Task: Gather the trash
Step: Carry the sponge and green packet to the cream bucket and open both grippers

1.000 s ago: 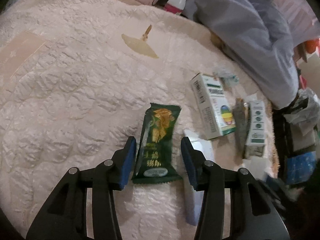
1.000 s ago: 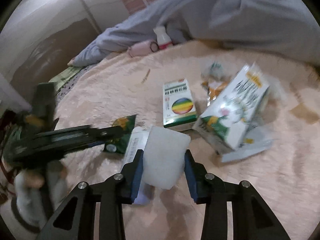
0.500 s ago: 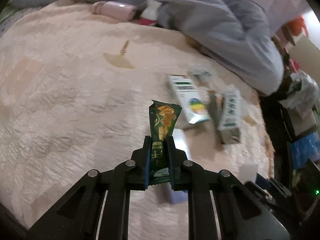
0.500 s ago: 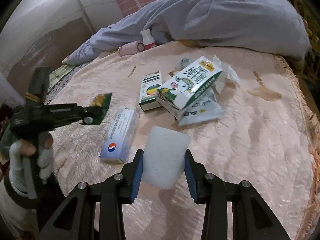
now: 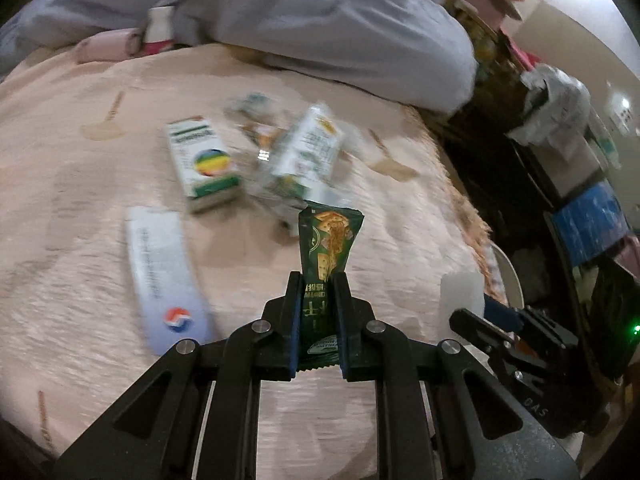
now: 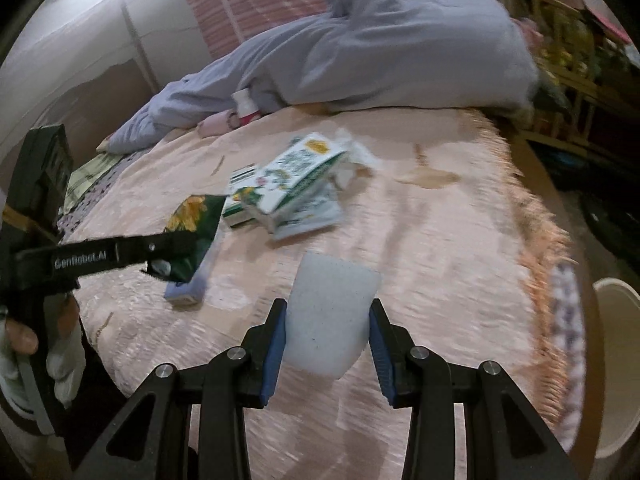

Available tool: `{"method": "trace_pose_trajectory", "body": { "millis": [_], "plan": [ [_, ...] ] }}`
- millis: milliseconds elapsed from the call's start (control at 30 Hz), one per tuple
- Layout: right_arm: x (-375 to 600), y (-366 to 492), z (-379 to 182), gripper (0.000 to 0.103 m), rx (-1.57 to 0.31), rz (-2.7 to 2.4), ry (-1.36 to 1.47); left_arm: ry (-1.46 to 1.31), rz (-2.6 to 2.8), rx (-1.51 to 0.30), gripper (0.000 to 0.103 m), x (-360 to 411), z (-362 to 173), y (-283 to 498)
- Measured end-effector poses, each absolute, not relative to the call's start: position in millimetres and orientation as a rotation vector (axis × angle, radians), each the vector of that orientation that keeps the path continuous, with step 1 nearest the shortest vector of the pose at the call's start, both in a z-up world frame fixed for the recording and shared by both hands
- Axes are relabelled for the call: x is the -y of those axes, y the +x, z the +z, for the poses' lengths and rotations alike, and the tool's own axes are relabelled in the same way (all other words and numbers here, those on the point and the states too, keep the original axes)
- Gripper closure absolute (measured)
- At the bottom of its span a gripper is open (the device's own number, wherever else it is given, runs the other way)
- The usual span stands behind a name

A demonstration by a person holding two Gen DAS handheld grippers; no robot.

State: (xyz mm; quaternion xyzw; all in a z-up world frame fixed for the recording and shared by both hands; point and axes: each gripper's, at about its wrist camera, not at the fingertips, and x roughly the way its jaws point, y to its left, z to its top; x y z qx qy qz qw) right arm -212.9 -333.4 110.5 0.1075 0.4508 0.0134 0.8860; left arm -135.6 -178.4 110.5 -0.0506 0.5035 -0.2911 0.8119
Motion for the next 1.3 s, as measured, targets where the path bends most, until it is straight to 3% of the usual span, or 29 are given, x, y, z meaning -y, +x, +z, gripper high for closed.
{"method": "trace_pose_trajectory", "body": {
  "millis": [1300],
  "plan": [
    [520.6, -331.2, 122.6, 0.065, -0.896, -0.328, 0.317, 0.086, -0.949, -1.095, 0.091, 405.5, 110.8, -215.9]
  ]
}}
